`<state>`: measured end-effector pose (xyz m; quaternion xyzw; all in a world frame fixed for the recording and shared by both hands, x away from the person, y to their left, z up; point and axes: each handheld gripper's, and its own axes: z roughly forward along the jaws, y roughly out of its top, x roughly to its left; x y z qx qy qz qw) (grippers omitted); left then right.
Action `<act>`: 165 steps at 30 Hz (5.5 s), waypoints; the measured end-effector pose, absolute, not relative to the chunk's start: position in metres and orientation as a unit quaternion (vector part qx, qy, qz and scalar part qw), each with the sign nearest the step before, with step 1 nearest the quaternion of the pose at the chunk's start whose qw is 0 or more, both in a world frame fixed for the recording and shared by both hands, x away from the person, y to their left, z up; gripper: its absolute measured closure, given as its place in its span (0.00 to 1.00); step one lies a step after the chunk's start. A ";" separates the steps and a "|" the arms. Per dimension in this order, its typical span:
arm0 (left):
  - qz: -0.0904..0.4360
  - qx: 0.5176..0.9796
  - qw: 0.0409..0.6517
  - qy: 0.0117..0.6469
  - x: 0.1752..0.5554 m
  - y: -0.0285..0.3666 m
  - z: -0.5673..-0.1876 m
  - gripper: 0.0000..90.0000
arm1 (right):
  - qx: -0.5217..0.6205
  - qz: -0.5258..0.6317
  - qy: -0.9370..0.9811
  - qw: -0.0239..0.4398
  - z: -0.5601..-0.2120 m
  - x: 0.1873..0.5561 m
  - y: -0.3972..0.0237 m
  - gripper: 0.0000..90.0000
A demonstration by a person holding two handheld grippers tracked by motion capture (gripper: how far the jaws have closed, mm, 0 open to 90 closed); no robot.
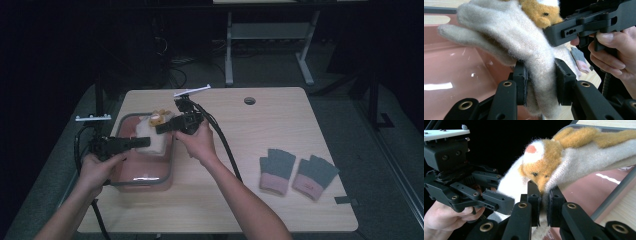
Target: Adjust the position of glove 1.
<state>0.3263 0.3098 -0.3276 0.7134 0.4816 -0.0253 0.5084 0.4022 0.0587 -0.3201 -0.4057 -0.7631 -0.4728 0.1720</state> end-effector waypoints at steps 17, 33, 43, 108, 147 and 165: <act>-0.026 0.710 0.496 0.499 0.327 0.325 -0.336 0.74 | -0.408 -0.464 -0.763 0.189 -0.334 0.407 0.078 0.92; -0.038 0.706 0.484 0.515 0.329 0.337 -0.350 0.74 | -0.410 -0.452 -0.767 0.197 -0.349 0.411 0.092 0.92; -0.036 0.711 0.472 0.521 0.330 0.342 -0.355 0.74 | -0.412 -0.448 -0.766 0.207 -0.360 0.414 0.099 0.92; -0.027 0.715 0.373 0.590 0.337 0.327 -0.398 0.74 | -0.429 -0.366 -0.801 0.202 -0.389 0.417 0.089 0.84; 0.015 0.733 0.369 0.572 0.338 0.319 -0.377 0.60 | -0.431 -0.410 -0.779 0.198 -0.375 0.411 0.052 0.82; 0.005 0.732 0.419 0.537 0.338 0.295 -0.360 0.54 | -0.448 -0.435 -0.757 0.192 -0.373 0.409 0.010 0.74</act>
